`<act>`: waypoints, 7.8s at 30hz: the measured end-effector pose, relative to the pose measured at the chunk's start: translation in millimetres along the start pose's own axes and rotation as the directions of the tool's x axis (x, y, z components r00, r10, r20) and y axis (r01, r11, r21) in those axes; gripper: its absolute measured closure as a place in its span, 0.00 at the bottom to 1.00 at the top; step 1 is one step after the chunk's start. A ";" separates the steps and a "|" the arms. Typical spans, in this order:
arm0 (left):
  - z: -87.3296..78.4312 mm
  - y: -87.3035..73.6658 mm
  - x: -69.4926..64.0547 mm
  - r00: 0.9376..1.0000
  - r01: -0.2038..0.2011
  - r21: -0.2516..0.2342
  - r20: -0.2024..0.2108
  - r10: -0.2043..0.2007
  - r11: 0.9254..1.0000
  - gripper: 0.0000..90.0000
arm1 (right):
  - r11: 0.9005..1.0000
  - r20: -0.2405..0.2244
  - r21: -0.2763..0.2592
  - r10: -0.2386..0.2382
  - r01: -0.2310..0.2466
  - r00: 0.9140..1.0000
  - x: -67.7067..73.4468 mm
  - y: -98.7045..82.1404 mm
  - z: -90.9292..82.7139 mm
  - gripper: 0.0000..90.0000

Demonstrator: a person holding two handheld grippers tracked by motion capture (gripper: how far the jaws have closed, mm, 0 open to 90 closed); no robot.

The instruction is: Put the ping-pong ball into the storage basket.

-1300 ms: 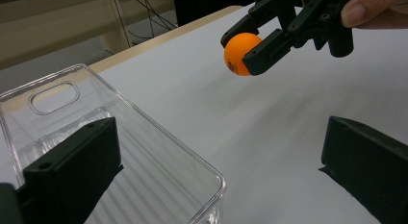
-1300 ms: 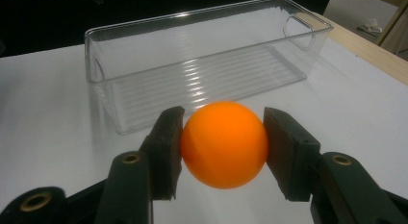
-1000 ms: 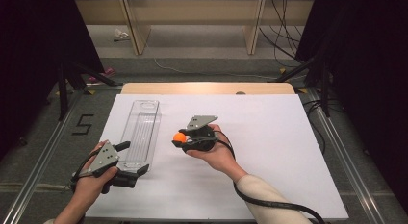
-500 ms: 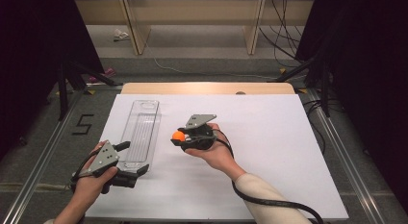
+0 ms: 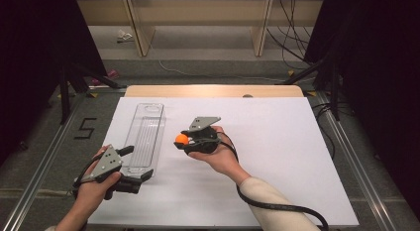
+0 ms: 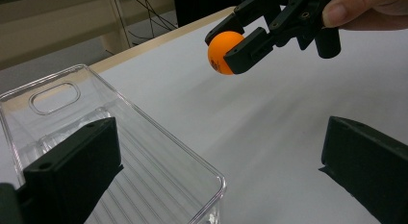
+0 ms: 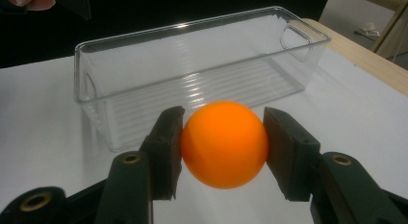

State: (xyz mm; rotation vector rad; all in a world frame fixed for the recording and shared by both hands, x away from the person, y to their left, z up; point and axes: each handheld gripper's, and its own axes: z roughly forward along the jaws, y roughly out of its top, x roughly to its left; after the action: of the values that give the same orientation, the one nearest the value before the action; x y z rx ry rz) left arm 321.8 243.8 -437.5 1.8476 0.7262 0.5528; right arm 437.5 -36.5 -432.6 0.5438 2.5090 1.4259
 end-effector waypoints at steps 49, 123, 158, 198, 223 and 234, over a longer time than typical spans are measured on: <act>-0.1 0.0 -0.1 1.000 -0.001 -0.003 0.003 0.001 1.000 0.00 | 1.000 0.018 -0.012 0.010 -0.010 1.000 -1.0 14.0 13.7 0.57; -0.8 0.2 0.2 1.000 0.002 -0.006 0.002 -0.002 1.000 0.00 | 1.000 0.034 -0.017 0.023 -0.022 0.999 -3.9 40.8 40.1 0.57; -1.2 0.4 0.1 1.000 0.001 -0.004 0.004 -0.001 1.000 0.00 | 1.000 0.026 -0.023 0.015 -0.014 1.000 -3.2 56.9 53.4 0.57; -1.6 0.6 0.1 1.000 0.001 -0.004 0.003 -0.001 1.000 0.00 | 1.000 0.025 -0.011 0.015 -0.015 1.000 -6.5 67.6 67.5 0.57; -1.5 0.6 0.2 1.000 0.002 -0.004 0.005 -0.002 1.000 0.00 | 1.000 0.008 0.010 0.006 -0.006 1.000 -4.7 74.5 82.6 0.57; -1.4 0.6 0.3 1.000 0.001 -0.005 0.006 -0.001 1.000 0.00 | 1.000 0.003 0.018 0.009 -0.009 1.000 -4.8 75.1 87.4 0.57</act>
State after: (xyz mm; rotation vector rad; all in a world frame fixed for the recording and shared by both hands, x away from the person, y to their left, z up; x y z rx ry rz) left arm 321.2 244.8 -436.4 1.8437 0.7212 0.5470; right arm 488.8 65.0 -412.9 0.5614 2.5227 1.4051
